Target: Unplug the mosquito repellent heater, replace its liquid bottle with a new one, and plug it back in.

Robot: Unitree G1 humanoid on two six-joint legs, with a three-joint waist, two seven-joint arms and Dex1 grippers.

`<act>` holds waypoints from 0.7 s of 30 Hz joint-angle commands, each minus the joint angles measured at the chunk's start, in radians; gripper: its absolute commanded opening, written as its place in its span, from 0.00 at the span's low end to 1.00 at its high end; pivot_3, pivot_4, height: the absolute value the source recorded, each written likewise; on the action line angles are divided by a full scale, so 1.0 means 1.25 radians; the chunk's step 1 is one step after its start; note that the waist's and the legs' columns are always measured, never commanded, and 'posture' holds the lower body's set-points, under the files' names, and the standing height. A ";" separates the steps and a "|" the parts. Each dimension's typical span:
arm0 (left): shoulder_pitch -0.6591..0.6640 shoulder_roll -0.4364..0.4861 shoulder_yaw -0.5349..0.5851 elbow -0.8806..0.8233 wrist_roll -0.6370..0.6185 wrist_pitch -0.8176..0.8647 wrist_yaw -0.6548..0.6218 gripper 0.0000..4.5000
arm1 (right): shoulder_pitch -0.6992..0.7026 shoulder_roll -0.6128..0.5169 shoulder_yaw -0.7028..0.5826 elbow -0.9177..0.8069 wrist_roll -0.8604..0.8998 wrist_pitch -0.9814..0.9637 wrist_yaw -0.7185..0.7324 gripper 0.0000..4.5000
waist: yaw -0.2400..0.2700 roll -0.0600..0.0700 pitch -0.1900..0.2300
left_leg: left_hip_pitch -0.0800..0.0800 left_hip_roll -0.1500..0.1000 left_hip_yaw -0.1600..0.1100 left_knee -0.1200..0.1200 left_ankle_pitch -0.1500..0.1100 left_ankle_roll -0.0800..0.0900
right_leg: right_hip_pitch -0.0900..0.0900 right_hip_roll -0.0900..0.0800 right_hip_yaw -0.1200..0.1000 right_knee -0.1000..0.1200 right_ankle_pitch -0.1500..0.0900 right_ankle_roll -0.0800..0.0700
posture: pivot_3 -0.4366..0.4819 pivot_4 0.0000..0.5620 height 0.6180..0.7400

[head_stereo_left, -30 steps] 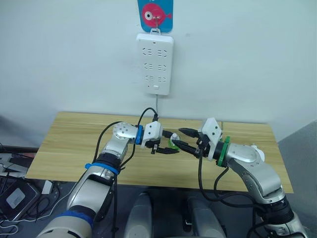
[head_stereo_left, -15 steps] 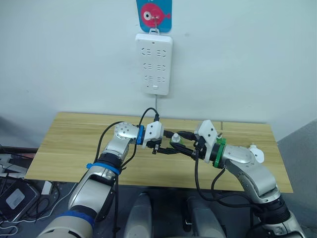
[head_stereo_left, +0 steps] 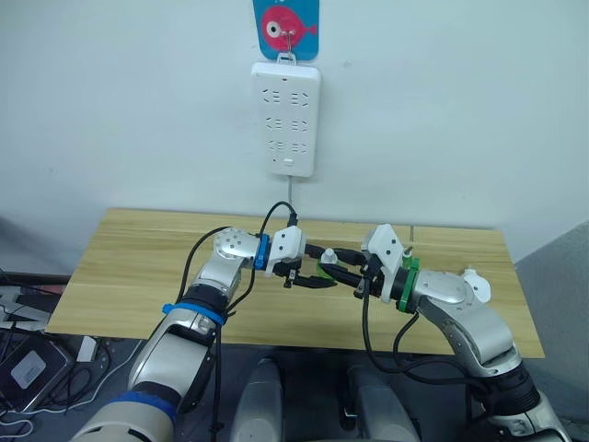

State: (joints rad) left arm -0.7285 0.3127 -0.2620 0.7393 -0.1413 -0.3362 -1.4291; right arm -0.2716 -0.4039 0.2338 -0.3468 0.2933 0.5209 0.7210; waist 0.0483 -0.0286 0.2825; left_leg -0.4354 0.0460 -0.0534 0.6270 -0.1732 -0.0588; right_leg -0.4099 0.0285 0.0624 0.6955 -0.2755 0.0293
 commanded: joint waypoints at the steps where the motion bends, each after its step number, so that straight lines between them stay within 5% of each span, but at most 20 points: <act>1: 0.029 0.004 -0.001 -0.074 -0.023 -0.001 -0.037 0.50 | -0.045 -0.025 0.030 -0.025 0.042 -0.033 0.115 0.24 | 0.000 0.000 0.000 | 0.000 0.000 0.000 0.000 0.000 0.000 | 0.000 0.000 0.000 0.000 0.000 0.000 | 0.68 0.42 1.00; 6: 0.105 0.052 -0.038 -0.214 -0.052 0.028 -0.133 0.50 | -0.211 -0.063 0.100 0.124 0.061 -0.145 0.421 0.24 | -0.008 0.000 0.000 | 0.001 0.001 0.000 0.000 0.000 0.000 | 0.001 0.000 0.000 0.000 0.000 0.000 | 0.74 0.42 1.00; 12: 0.183 0.106 -0.067 -0.367 -0.088 0.097 -0.148 0.50 | -0.317 -0.044 0.132 0.296 0.020 -0.273 0.576 0.24 | -0.005 0.000 0.000 | 0.001 0.001 -0.002 -0.002 0.000 0.000 | 0.000 0.001 -0.001 0.000 0.000 -0.001 | 0.78 0.46 1.00; 21: 0.170 0.105 -0.047 -0.328 -0.078 0.109 -0.110 0.50 | -0.209 -0.193 0.013 0.217 0.045 -0.238 0.566 0.89 | 0.030 0.003 0.002 | 0.000 0.000 0.000 -0.002 0.000 0.000 | 0.000 -0.001 0.000 -0.002 -0.001 -0.001 | 0.72 0.48 1.00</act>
State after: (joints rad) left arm -0.5058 0.4498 -0.3315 0.3312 -0.2366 -0.2008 -1.5784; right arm -0.5518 -0.6241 0.2989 -0.0174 0.3198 0.2098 1.4345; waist 0.0860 -0.0252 0.2853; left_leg -0.4357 0.0460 -0.0532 0.6249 -0.1734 -0.0588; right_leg -0.4096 0.0275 0.0624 0.6918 -0.2763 0.0279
